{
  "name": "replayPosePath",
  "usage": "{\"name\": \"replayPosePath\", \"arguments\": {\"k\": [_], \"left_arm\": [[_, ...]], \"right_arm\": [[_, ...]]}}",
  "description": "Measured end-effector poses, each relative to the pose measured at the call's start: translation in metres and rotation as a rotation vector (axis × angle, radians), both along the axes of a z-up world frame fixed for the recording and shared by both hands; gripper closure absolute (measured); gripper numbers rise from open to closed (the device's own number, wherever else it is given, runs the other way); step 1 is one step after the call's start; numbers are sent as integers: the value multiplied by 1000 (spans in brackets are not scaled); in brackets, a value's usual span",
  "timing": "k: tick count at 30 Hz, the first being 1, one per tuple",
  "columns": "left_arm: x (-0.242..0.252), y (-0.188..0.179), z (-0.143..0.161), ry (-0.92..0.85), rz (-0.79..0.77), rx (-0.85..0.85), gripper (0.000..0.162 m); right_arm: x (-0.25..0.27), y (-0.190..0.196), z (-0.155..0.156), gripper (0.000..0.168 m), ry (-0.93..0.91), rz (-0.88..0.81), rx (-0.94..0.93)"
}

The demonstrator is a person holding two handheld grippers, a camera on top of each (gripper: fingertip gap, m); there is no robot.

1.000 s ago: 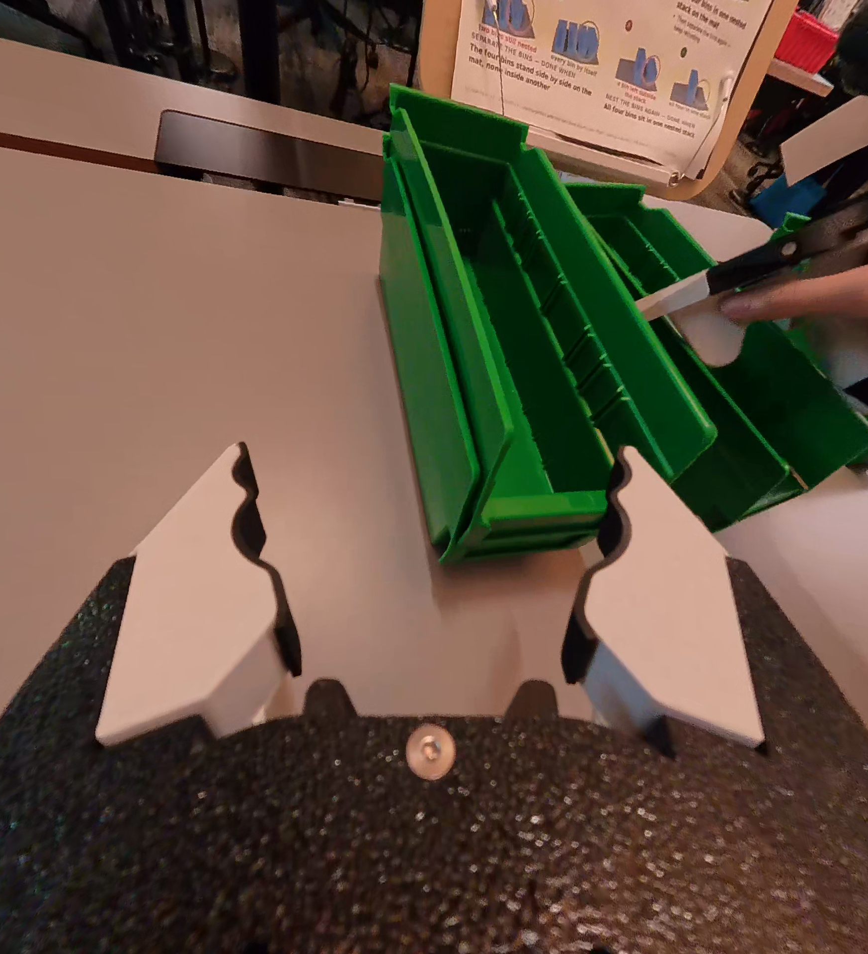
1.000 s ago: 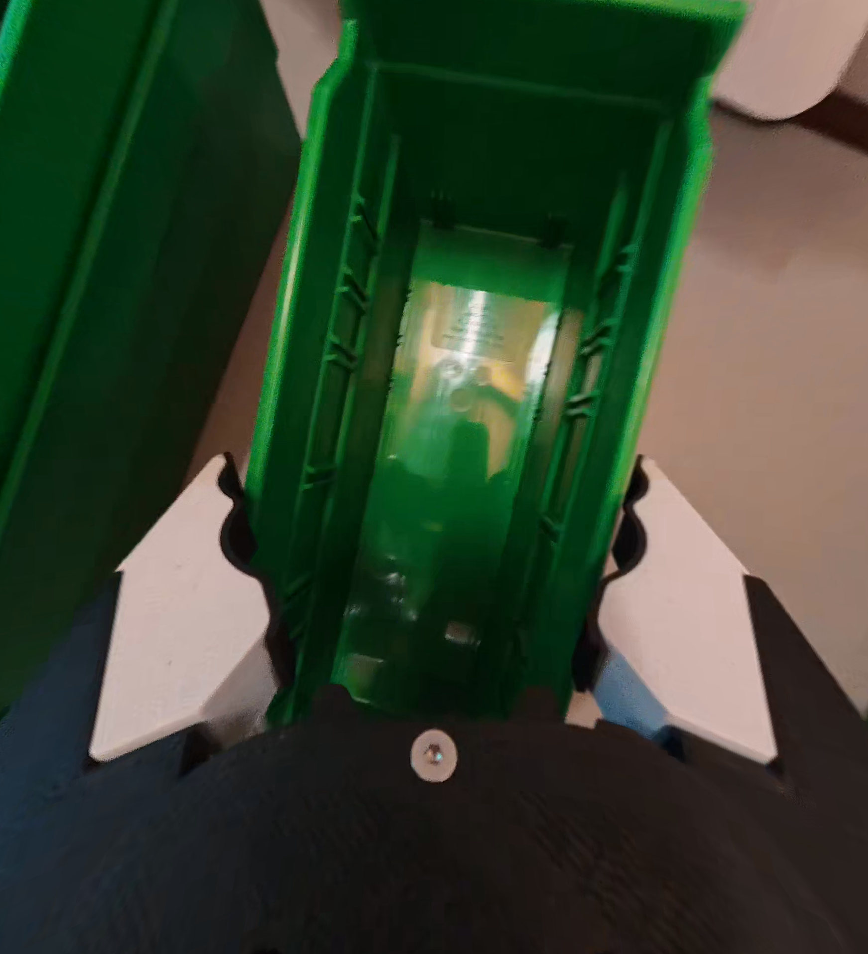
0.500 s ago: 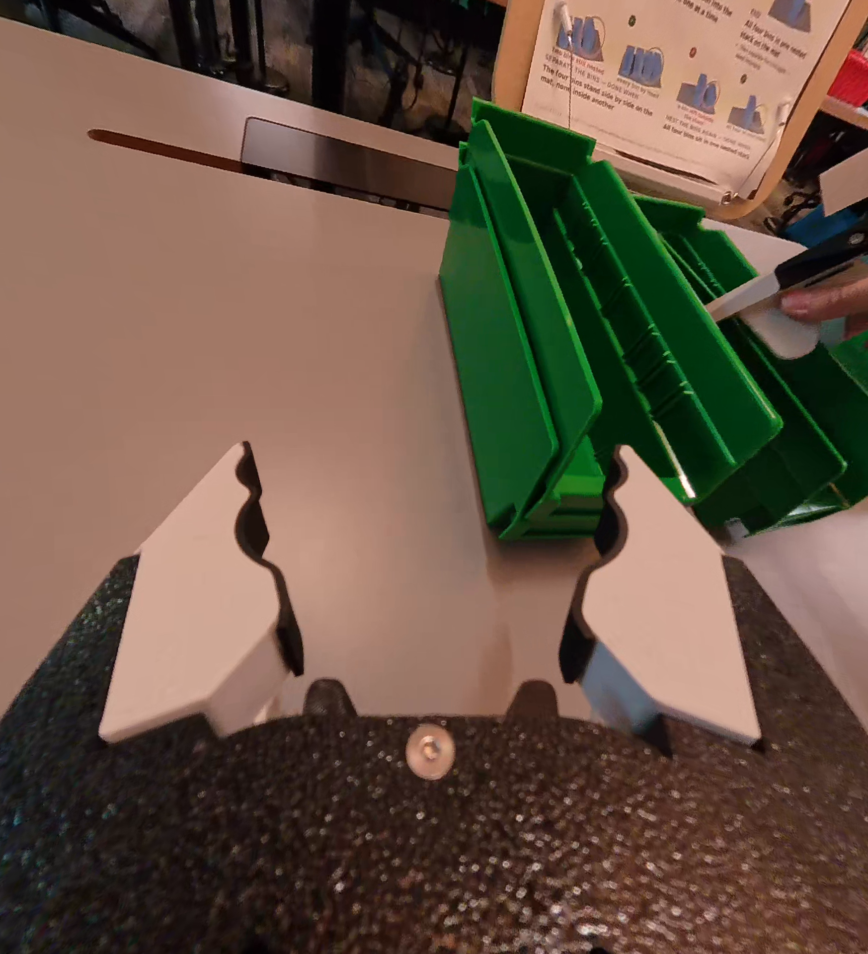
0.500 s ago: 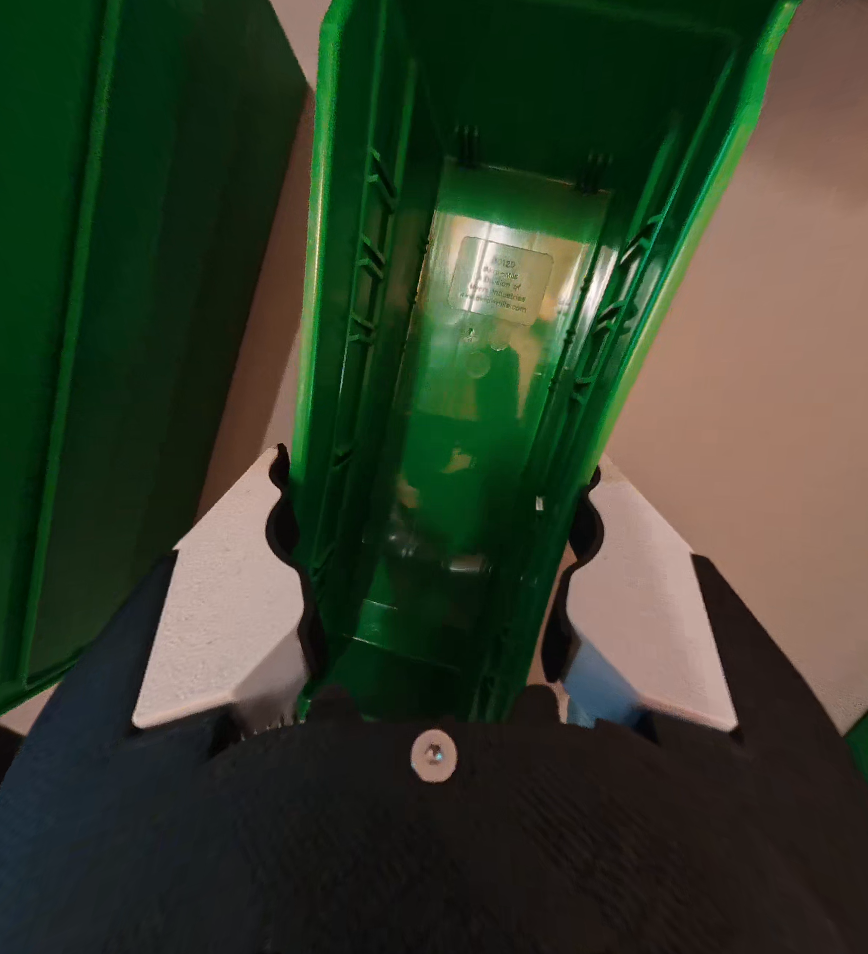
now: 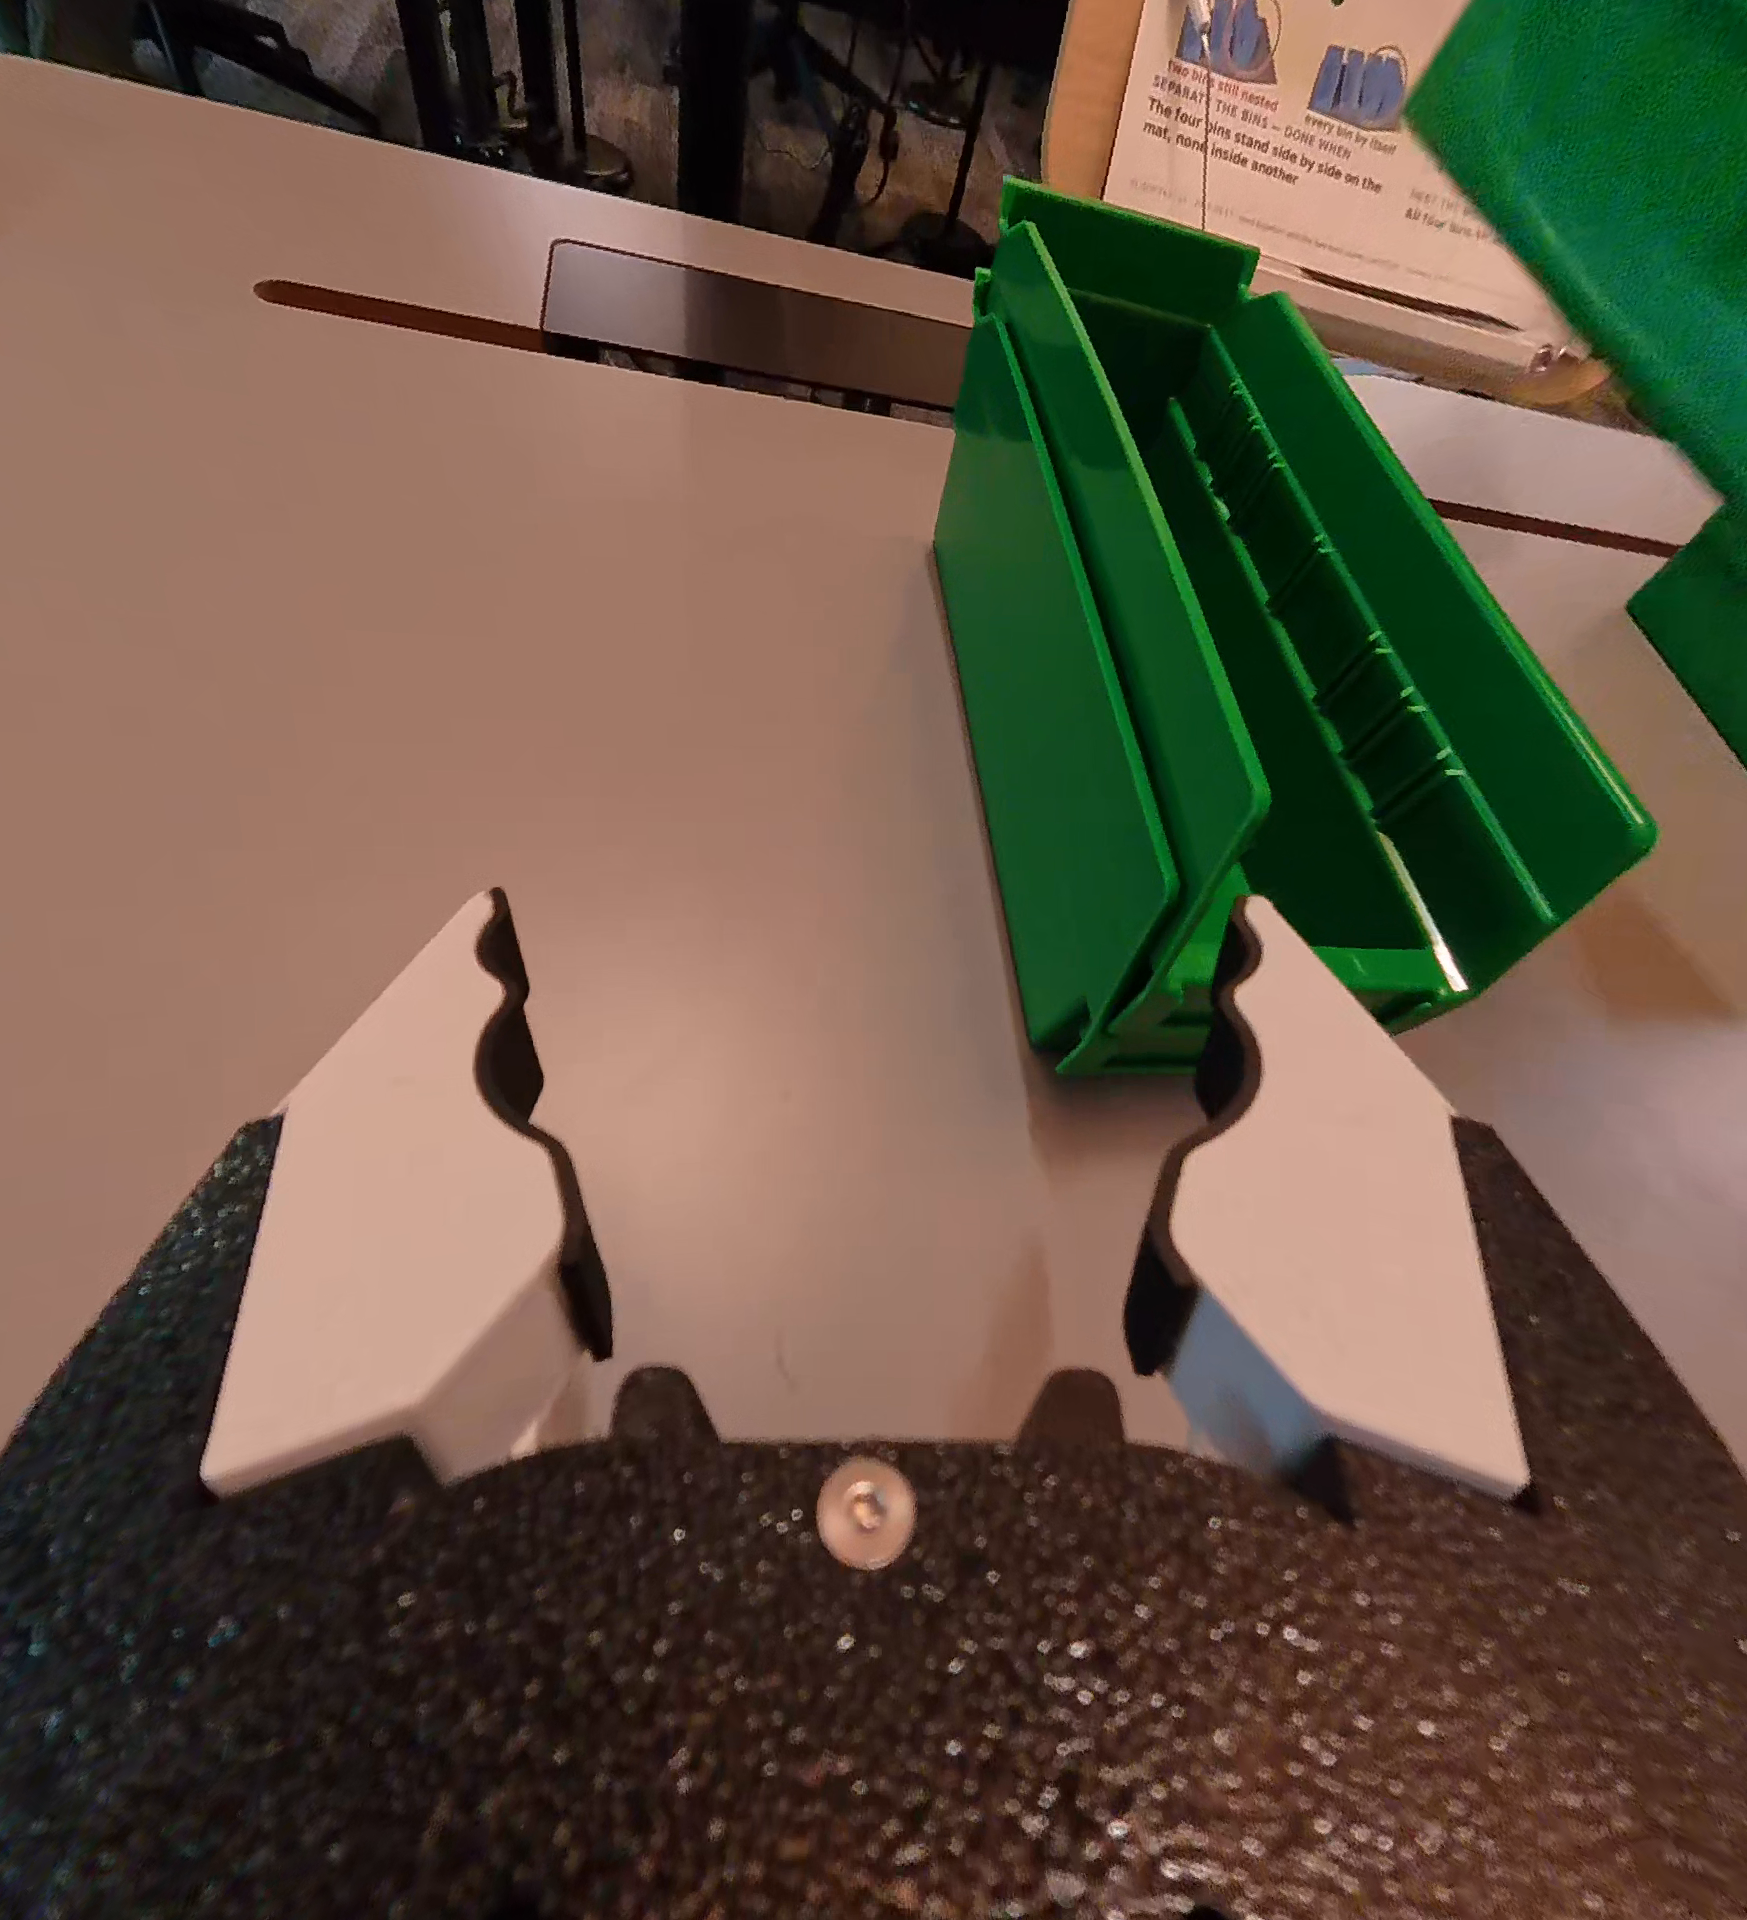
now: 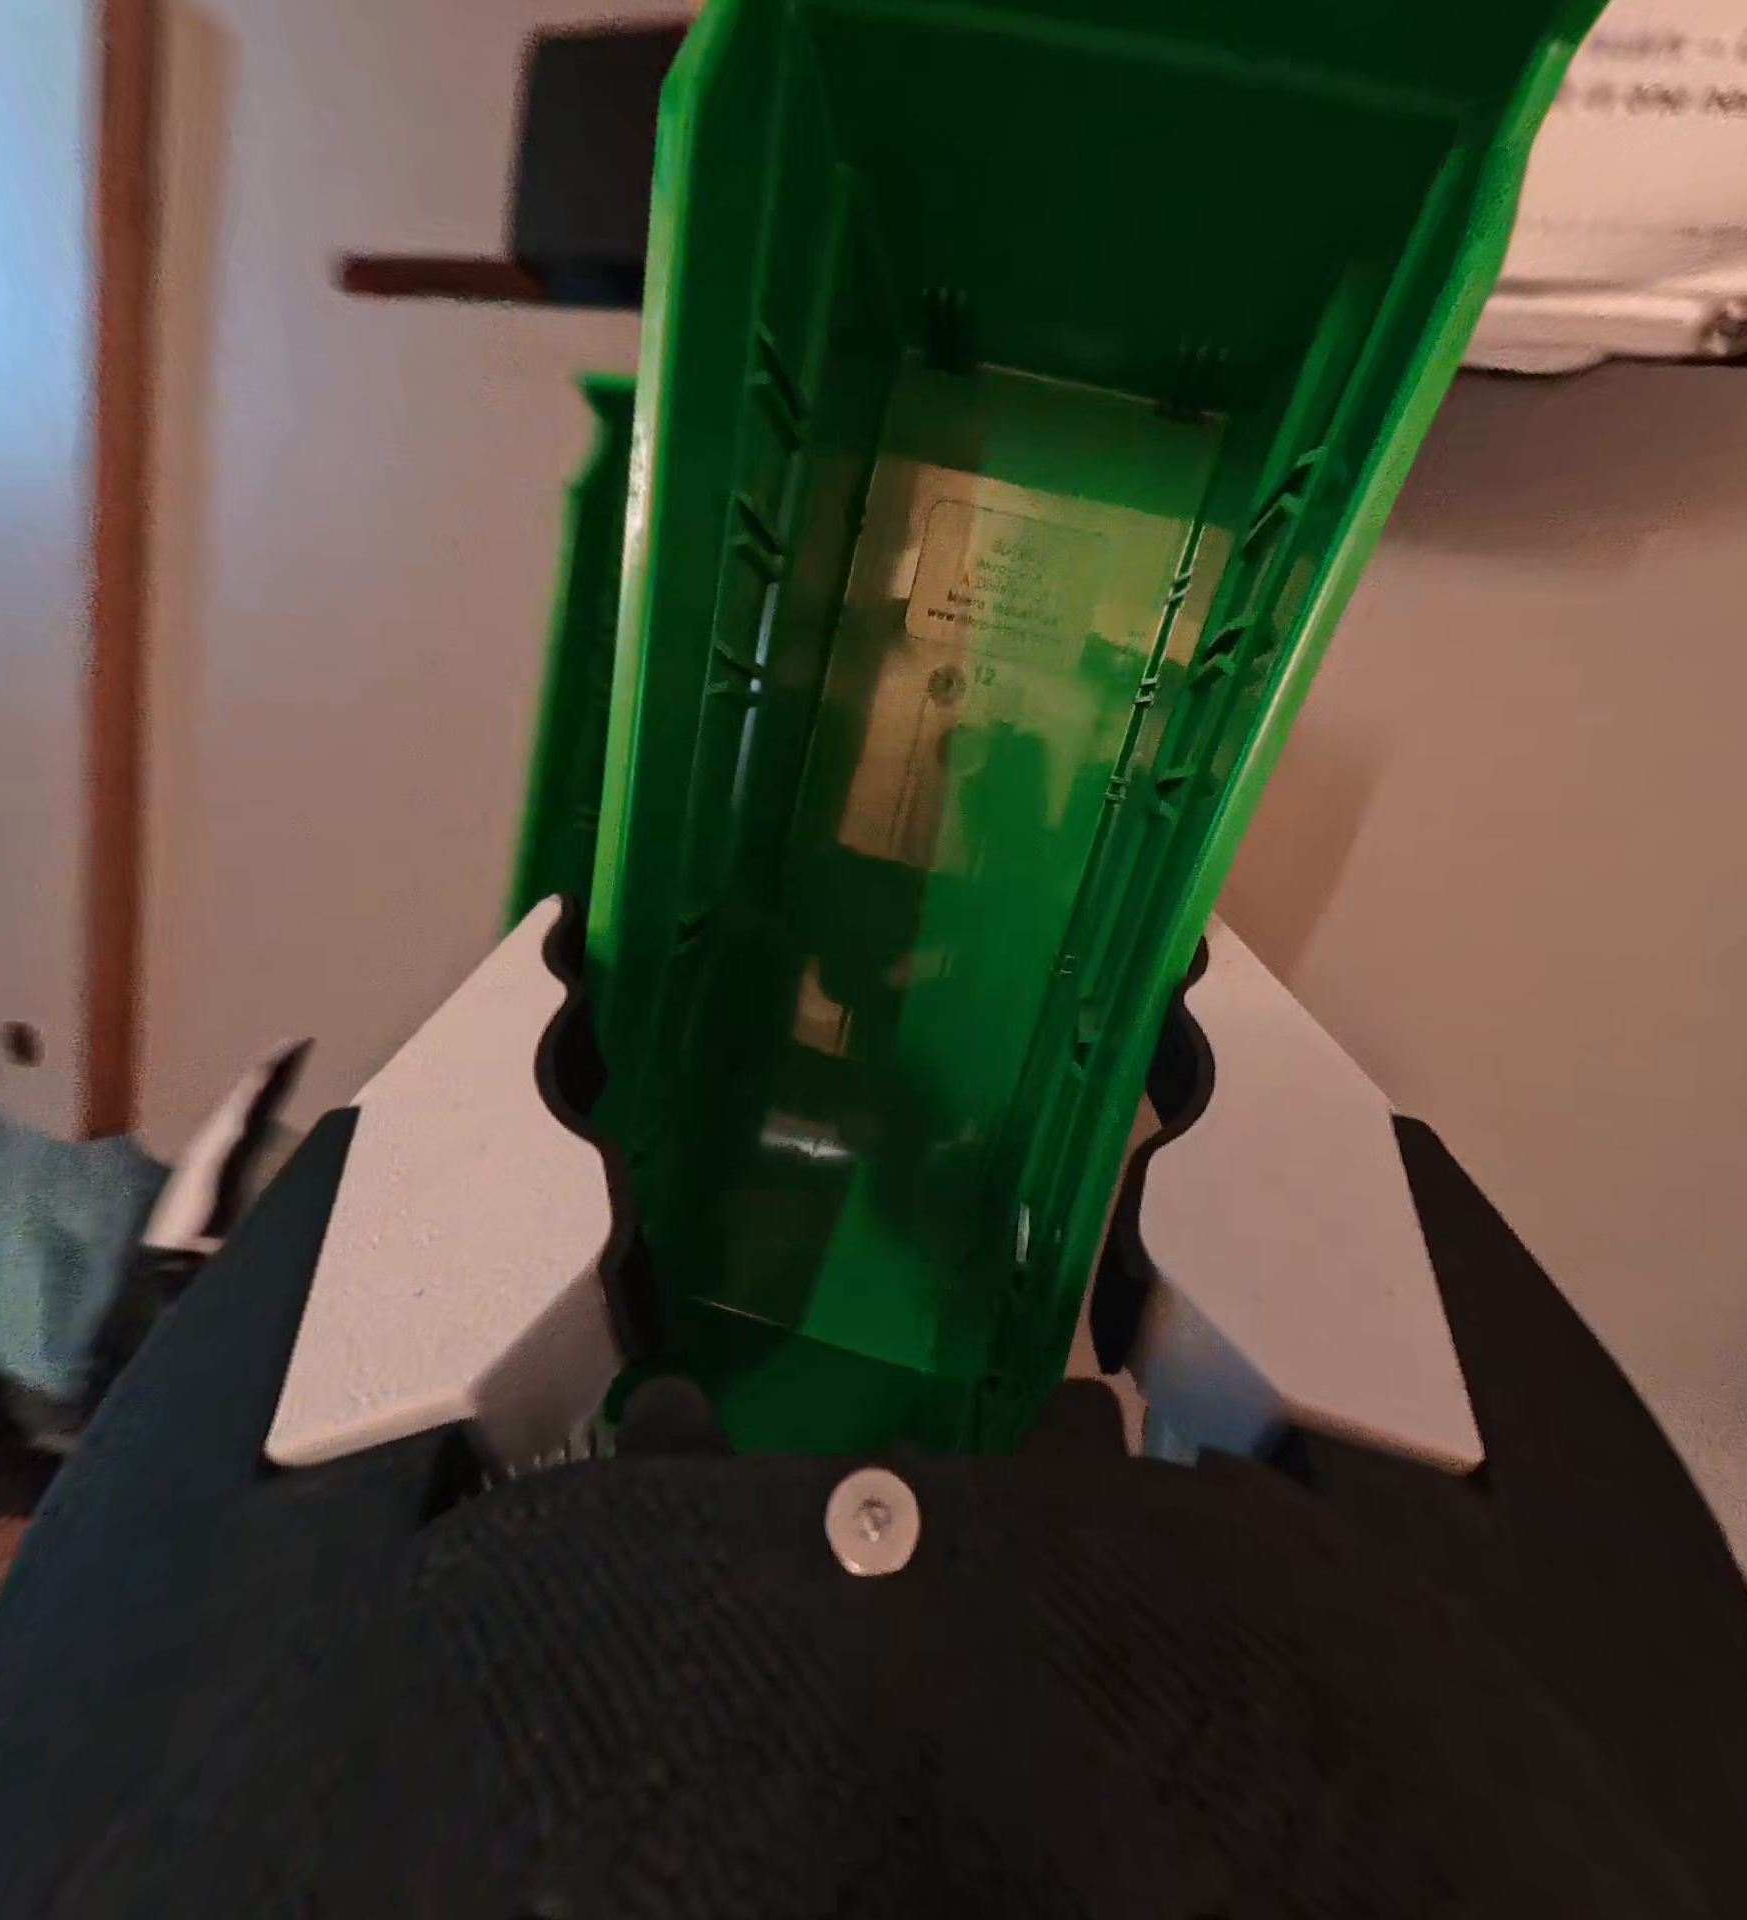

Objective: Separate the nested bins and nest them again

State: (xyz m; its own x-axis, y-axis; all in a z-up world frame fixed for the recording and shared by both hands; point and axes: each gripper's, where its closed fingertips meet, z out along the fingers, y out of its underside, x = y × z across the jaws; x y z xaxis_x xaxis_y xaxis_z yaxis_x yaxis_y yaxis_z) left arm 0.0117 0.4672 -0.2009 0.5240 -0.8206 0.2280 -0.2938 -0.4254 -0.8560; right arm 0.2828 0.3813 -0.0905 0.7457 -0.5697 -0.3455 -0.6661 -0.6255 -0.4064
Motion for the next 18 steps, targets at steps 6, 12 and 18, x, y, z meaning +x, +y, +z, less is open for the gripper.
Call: {"name": "replayPosePath", "arguments": {"k": [6,12,18], "left_arm": [[-1,-2,6,-9,-1,17,34],[-4,0,10,-26,-1,22,35],[-4,2,9,-37,-7,7,35]], "right_arm": [[-41,52,33,56,-42,14,20],[-84,88,1,56,45,42,1],[-81,85,-27,55,34,22,-74]]}}
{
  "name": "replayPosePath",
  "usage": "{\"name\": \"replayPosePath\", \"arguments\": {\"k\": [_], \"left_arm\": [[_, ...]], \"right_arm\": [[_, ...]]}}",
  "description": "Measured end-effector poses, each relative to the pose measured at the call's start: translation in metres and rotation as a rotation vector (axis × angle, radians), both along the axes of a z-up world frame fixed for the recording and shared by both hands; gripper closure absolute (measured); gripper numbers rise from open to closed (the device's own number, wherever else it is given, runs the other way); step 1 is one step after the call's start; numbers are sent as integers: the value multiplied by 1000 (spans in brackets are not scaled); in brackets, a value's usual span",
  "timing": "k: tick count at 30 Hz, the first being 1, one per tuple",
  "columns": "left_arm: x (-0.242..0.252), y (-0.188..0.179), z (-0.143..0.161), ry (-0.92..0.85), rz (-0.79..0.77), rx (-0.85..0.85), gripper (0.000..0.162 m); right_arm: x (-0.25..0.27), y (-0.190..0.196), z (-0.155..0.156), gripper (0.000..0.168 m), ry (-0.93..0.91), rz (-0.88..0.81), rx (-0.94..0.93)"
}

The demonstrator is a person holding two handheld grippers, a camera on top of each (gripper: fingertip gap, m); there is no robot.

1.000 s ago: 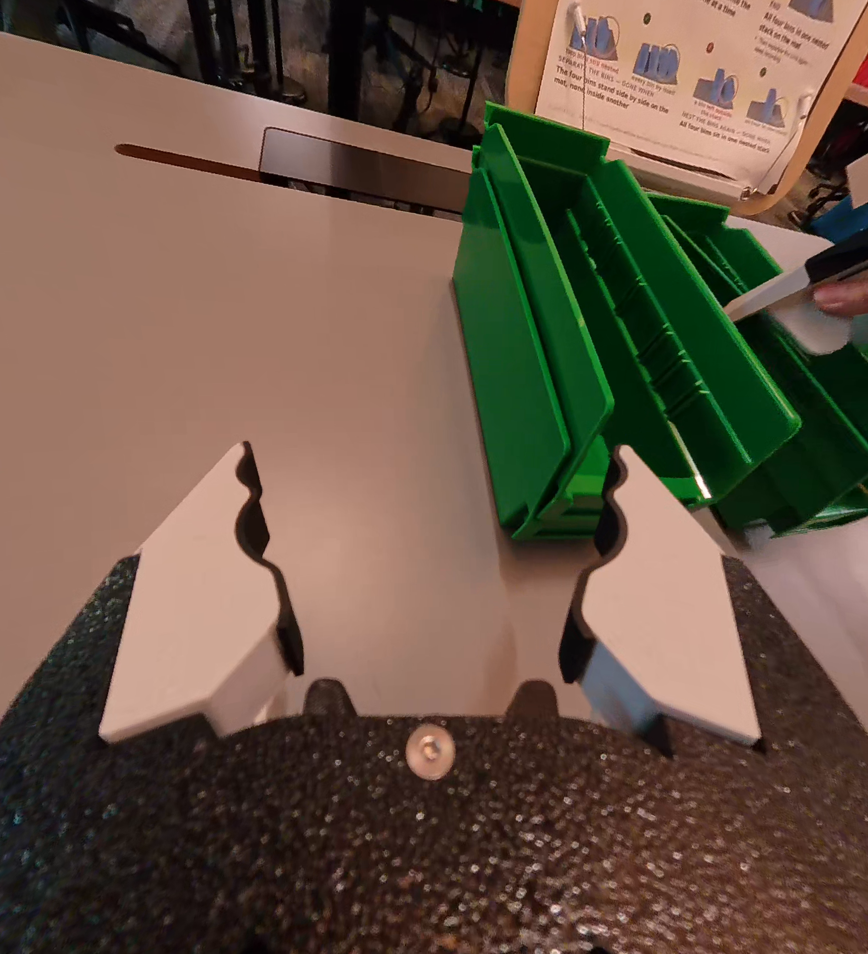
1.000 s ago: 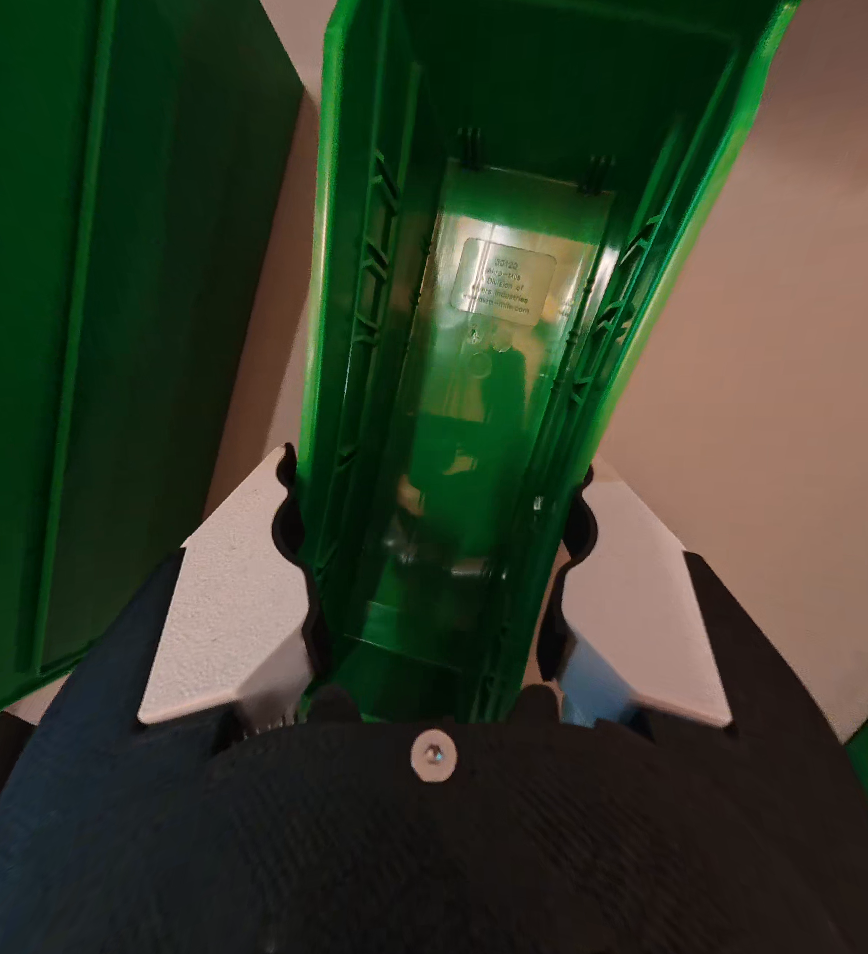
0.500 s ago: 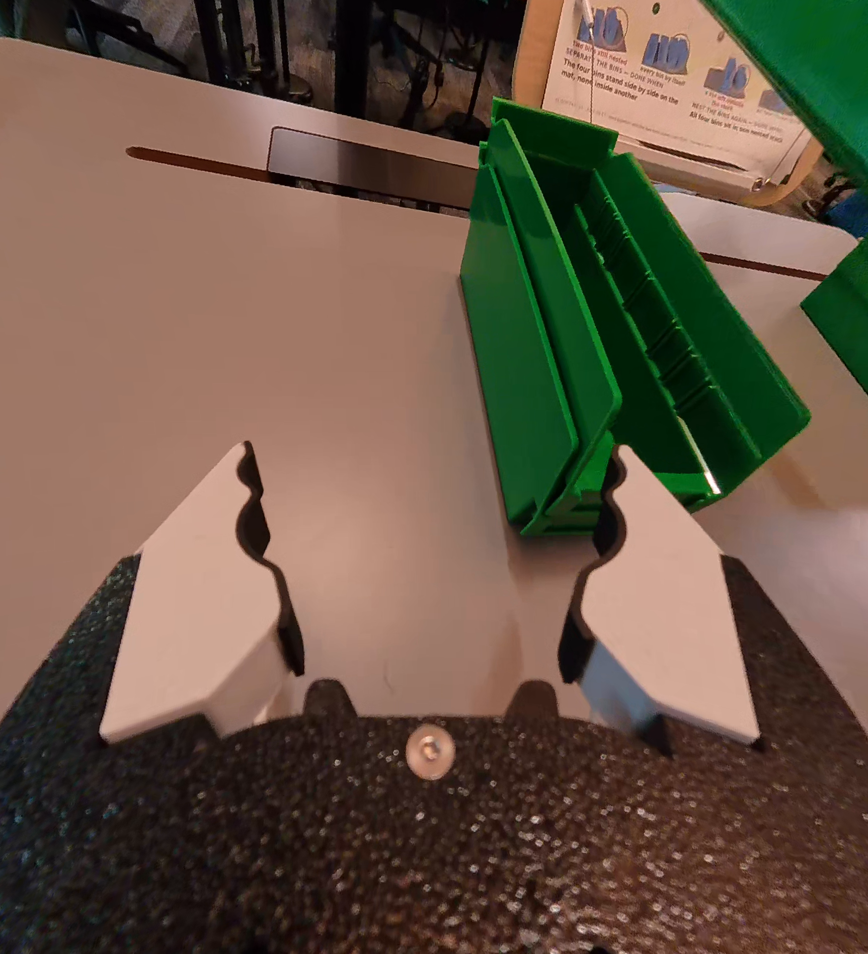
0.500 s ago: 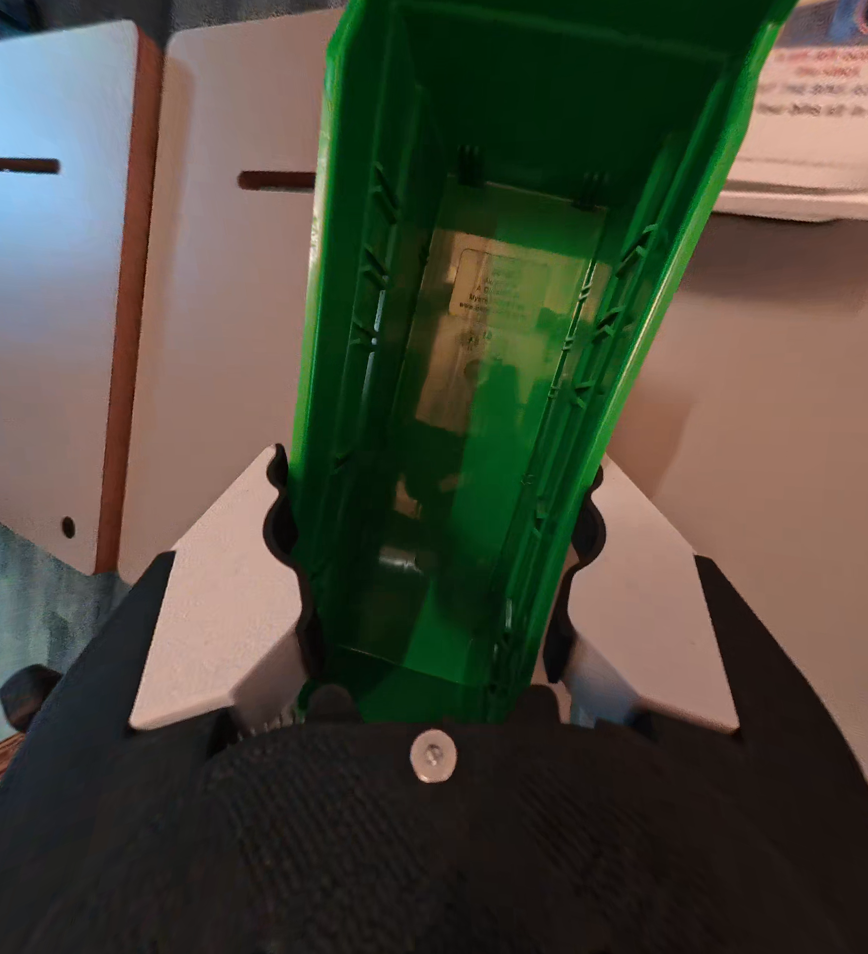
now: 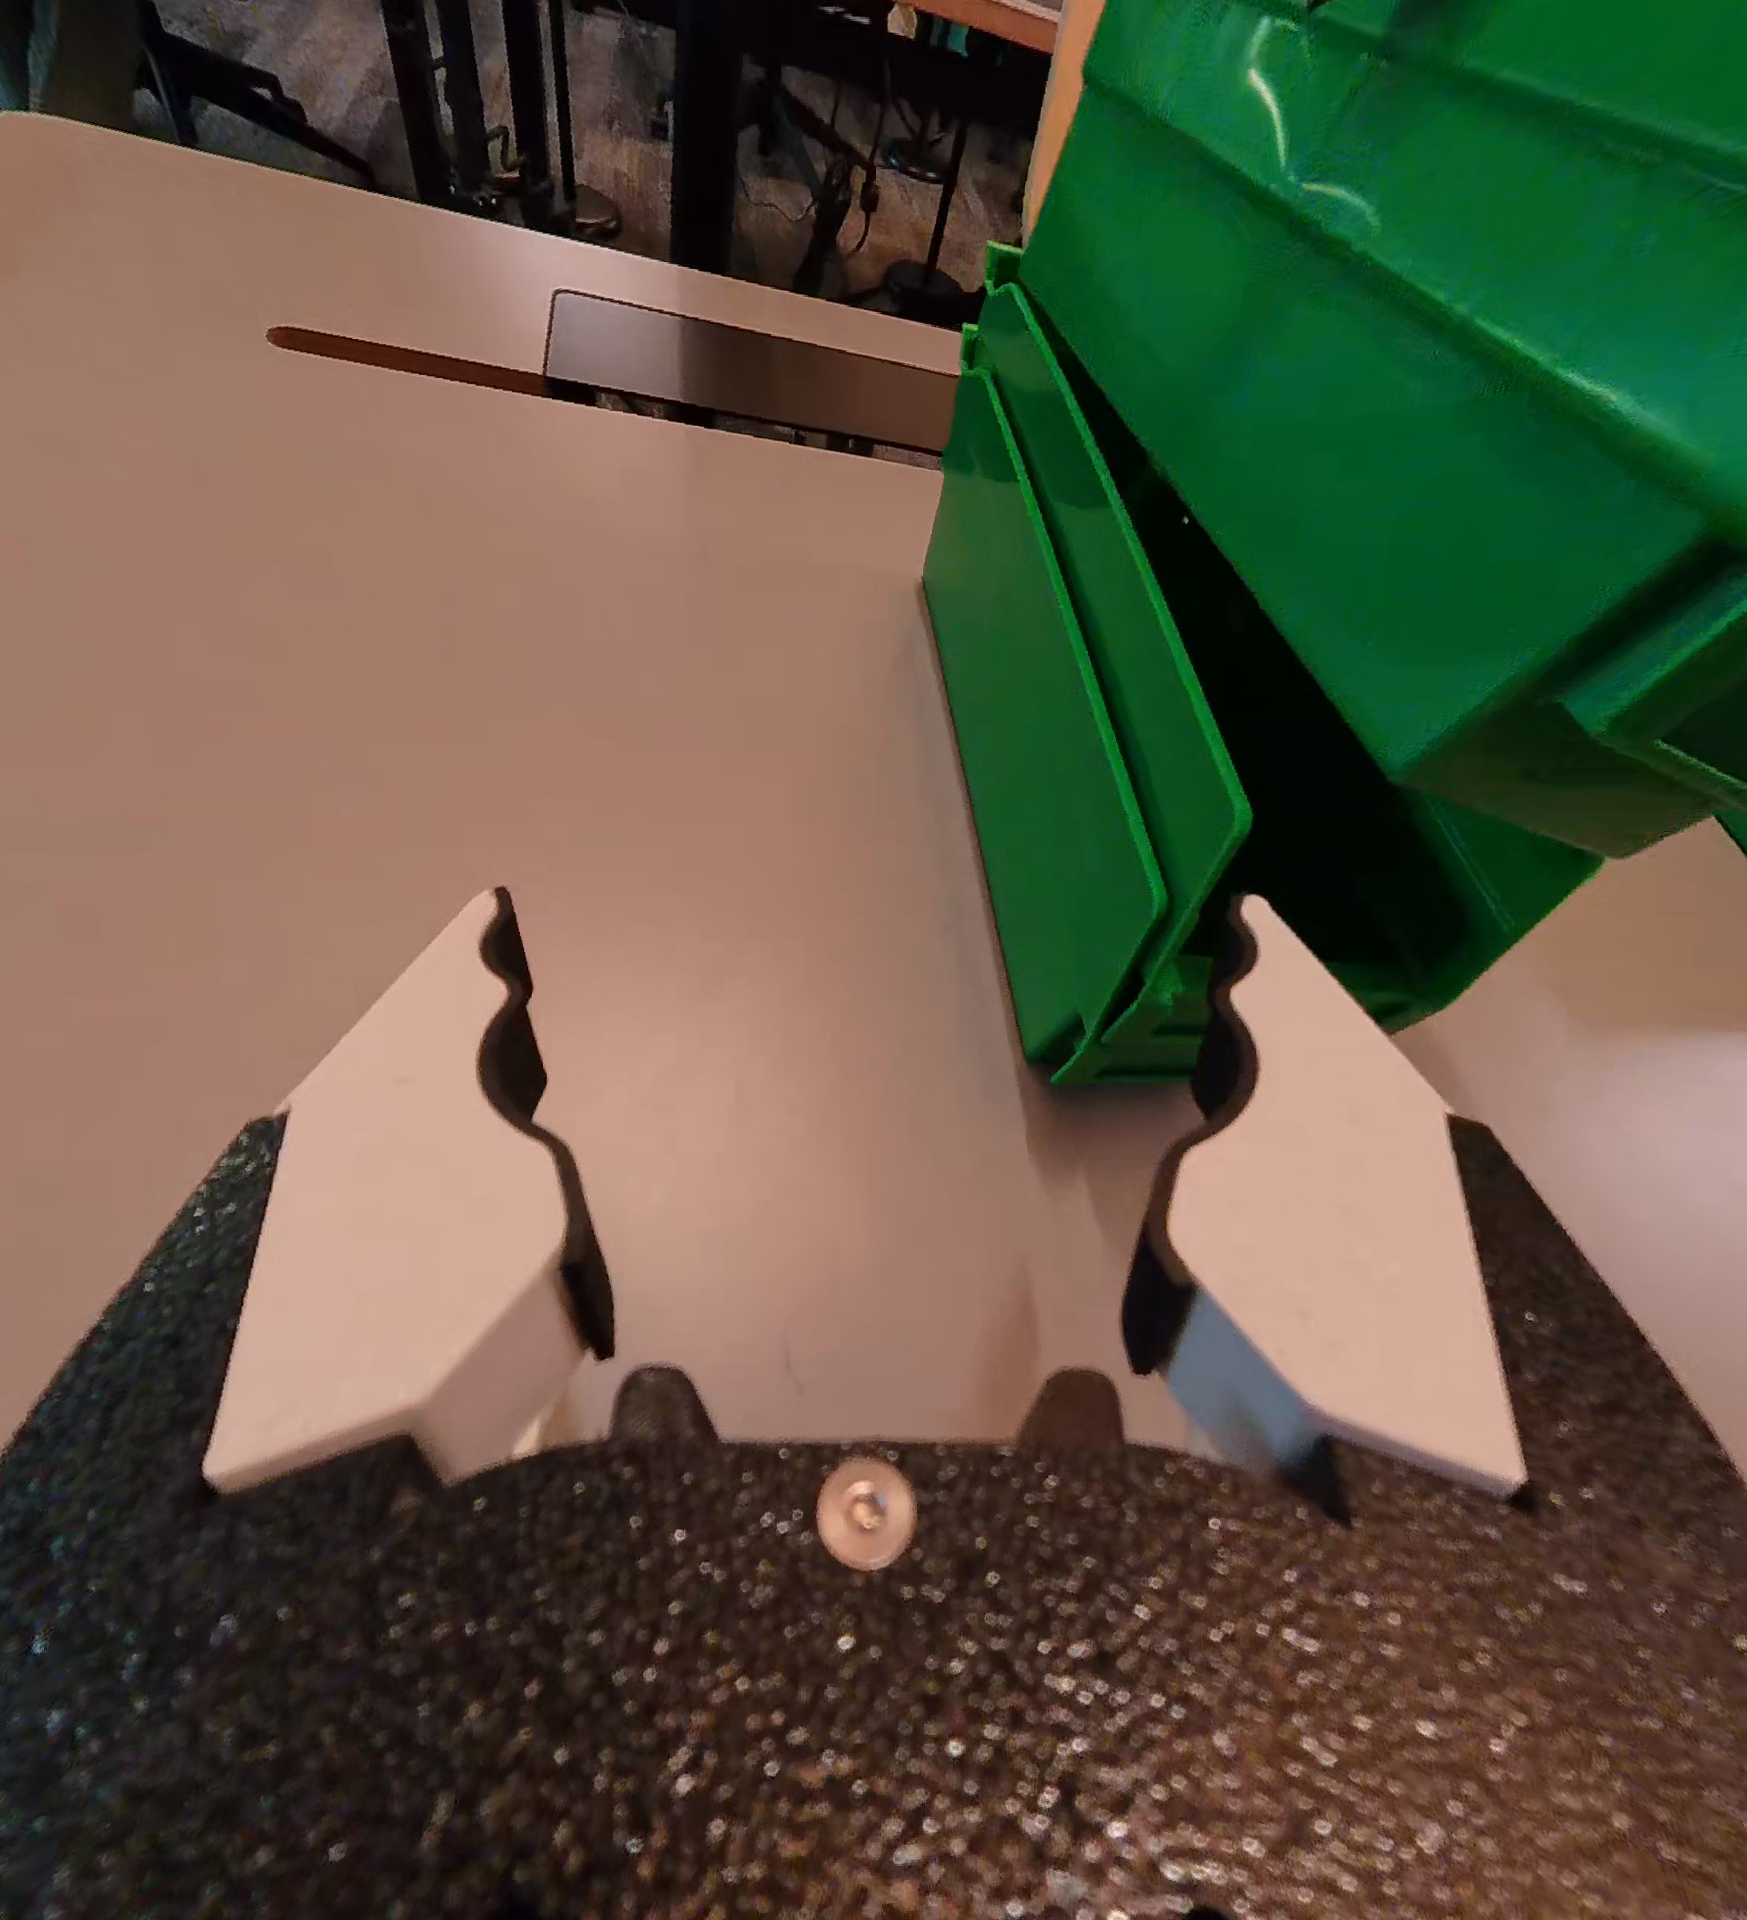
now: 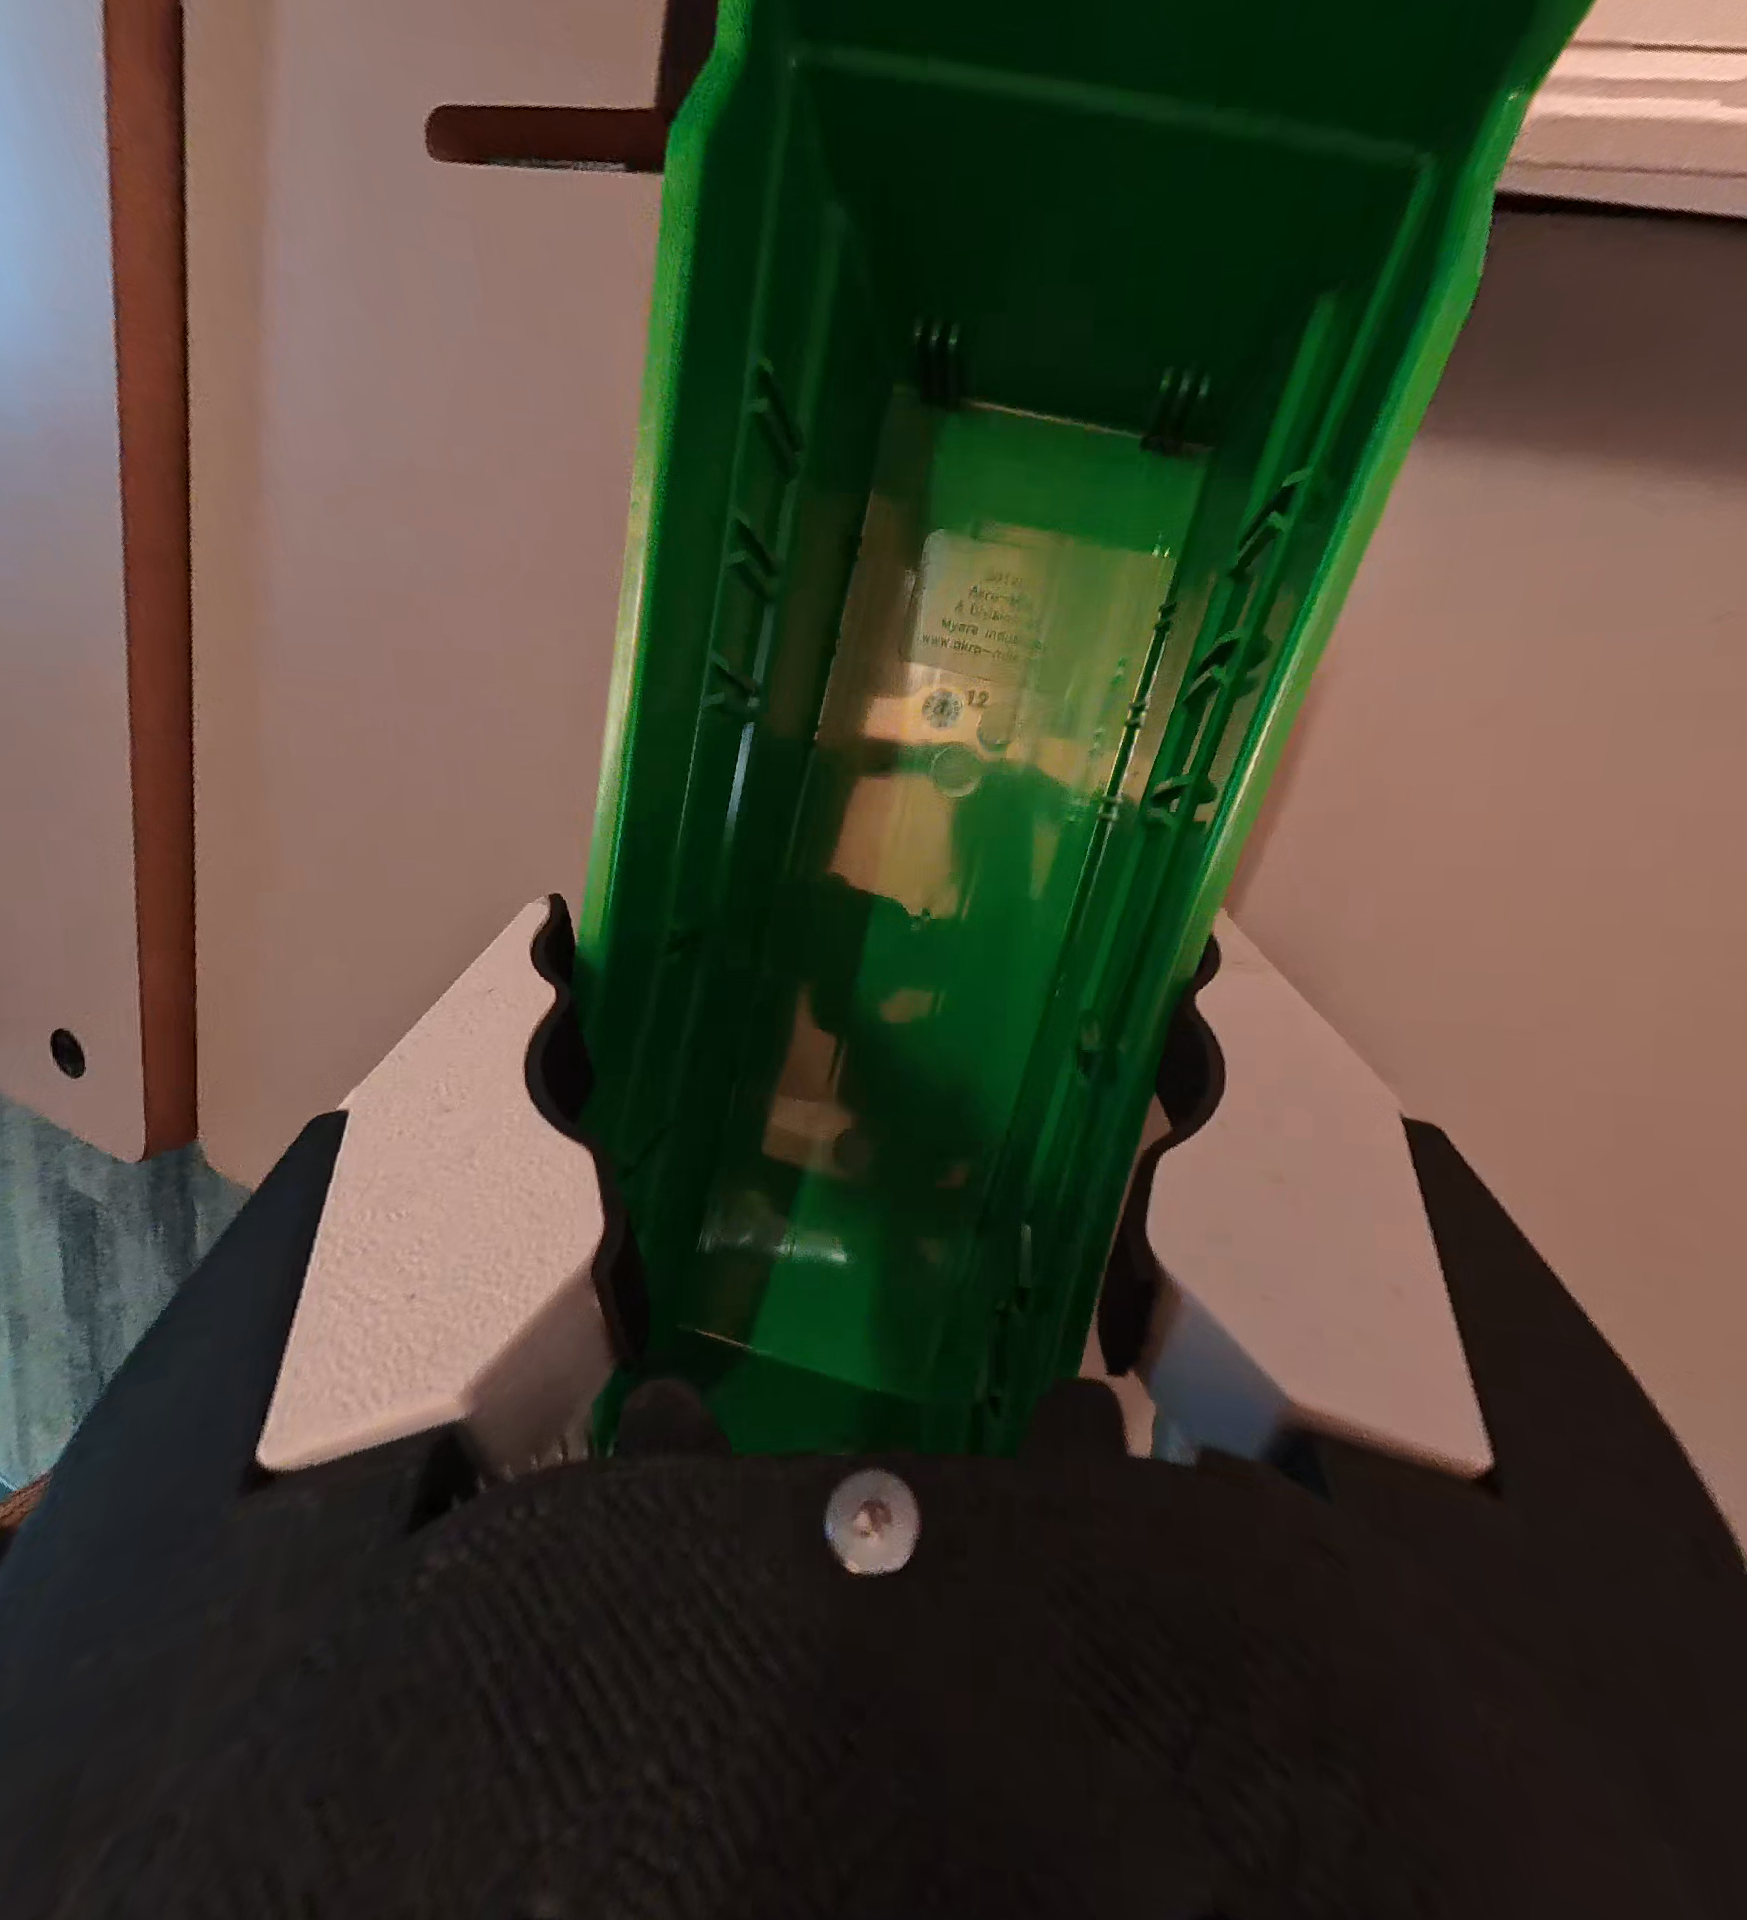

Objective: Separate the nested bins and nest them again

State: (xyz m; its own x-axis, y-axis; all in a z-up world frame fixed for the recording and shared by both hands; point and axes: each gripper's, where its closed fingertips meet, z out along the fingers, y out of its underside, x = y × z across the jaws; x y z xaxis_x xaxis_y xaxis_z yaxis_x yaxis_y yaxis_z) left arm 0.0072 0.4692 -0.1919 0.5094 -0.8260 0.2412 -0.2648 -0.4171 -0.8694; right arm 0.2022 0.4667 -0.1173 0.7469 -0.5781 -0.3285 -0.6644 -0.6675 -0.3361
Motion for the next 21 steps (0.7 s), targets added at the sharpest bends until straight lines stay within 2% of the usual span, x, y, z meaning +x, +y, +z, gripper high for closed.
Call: {"name": "replayPosePath", "arguments": {"k": [7,21], "left_arm": [[-2,4,-2,-11,7,-22,35],[0,3,-5,-5,-4,-33,35]], "right_arm": [[4,-1,-23,56,9,-30,2],[7,6,-54,54,-143,-1,-77]]}}
